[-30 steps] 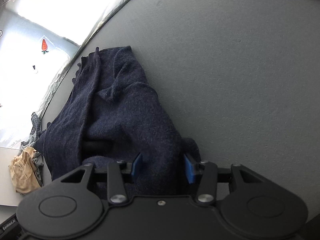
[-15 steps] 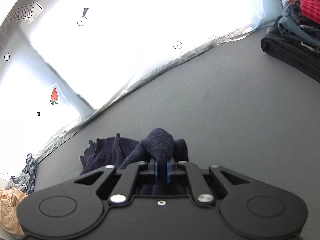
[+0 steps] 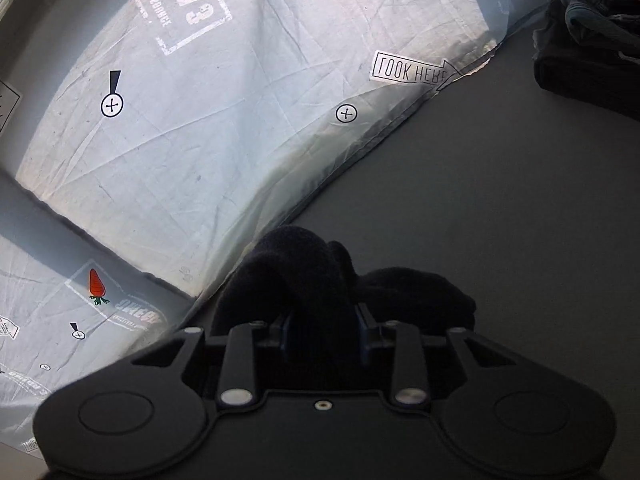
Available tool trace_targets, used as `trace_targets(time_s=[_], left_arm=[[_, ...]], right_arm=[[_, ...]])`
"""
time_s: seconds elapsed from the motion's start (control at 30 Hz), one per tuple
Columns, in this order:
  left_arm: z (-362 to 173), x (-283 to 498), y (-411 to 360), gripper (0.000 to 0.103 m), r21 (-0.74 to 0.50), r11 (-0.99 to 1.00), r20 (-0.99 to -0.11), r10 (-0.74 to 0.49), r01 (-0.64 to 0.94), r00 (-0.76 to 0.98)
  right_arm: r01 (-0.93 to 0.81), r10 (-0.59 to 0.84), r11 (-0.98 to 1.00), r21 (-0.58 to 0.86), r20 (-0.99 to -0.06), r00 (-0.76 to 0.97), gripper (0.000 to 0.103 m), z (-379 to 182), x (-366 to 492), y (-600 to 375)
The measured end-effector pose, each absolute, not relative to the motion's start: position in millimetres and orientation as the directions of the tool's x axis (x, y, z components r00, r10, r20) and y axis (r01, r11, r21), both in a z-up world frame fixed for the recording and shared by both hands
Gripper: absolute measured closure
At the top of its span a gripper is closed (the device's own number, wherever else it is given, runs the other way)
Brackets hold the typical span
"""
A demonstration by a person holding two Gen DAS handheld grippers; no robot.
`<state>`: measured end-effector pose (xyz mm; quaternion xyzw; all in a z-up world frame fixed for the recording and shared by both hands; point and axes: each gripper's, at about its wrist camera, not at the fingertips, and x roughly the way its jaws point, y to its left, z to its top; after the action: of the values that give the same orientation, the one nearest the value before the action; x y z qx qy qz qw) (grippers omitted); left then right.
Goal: Fold clothes
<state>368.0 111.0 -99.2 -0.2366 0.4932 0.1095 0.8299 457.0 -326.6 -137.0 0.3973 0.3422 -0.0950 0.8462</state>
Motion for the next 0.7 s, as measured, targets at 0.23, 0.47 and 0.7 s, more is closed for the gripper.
trace_targets(time_s=[0.23,0.47,0.7], left_arm=[[-108.4,356.1,92.0,0.058,-0.298,0.871,-0.885,-0.098,-0.391,0.456],[-107.0,334.9,83.5,0.054,-0.297,0.876,-0.889,-0.108,-0.381,0.445],[-107.1,318.3,88.5,0.053,-0.259,0.871,-0.912,-0.079,-0.416,0.404]], right_arm=[[0.442,0.188,0.574,0.689,-0.637,0.748,0.064,-138.0,399.8,-337.6],[0.383,0.303,0.58,0.719,-0.627,0.717,0.063,-134.6,385.5,-309.9],[0.288,0.389,0.69,0.664,-0.676,0.626,0.059,-140.7,383.9,-260.6]])
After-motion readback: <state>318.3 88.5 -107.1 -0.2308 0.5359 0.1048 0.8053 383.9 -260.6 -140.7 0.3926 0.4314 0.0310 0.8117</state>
